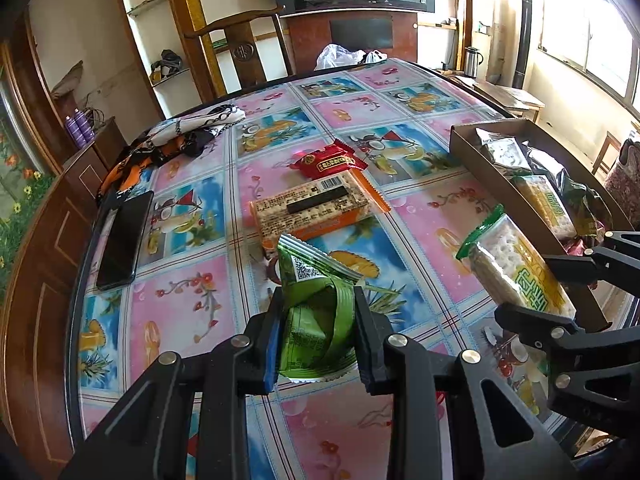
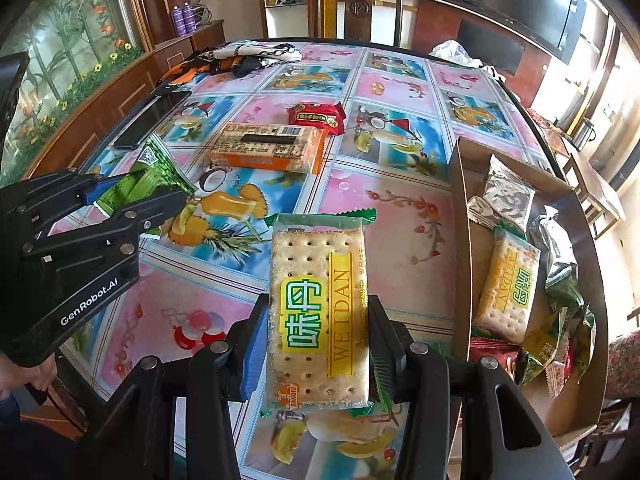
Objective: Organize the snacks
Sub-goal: 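Carry the cracker pack and green bag up and over the box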
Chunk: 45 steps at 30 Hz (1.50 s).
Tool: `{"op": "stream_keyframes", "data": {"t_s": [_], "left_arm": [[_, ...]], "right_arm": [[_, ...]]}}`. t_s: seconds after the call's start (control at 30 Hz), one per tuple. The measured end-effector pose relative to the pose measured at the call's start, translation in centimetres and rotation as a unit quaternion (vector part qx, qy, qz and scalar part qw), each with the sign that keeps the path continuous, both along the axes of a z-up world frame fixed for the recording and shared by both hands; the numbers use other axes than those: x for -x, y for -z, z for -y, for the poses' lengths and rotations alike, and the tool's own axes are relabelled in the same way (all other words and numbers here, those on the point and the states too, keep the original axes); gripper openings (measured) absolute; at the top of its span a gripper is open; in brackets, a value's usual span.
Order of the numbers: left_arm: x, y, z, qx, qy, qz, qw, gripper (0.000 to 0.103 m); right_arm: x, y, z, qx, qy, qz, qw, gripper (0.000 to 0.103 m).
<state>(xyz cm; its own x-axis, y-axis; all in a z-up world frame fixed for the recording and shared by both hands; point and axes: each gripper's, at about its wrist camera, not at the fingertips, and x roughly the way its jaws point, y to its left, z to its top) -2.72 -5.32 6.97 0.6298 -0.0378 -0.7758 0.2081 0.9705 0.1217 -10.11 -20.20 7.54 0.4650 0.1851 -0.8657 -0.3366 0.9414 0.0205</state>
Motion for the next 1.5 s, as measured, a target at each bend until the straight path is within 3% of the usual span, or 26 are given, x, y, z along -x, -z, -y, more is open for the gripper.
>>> {"op": "stream_keyframes", "data": {"t_s": [0.67, 1.5], "left_arm": [[-0.3, -1.2, 2.6, 0.005, 0.022, 0.01, 0.9997, 0.029], [-1.1, -1.5, 10.5, 0.018, 0.082, 0.004, 0.9965, 0.029]], "right_arm": [[0.5, -2.0, 1.4, 0.041, 0.009, 0.055, 0.998, 0.049], [1.1, -2.4, 8.1, 0.056, 0.056, 0.065, 0.995, 0.049]]}}
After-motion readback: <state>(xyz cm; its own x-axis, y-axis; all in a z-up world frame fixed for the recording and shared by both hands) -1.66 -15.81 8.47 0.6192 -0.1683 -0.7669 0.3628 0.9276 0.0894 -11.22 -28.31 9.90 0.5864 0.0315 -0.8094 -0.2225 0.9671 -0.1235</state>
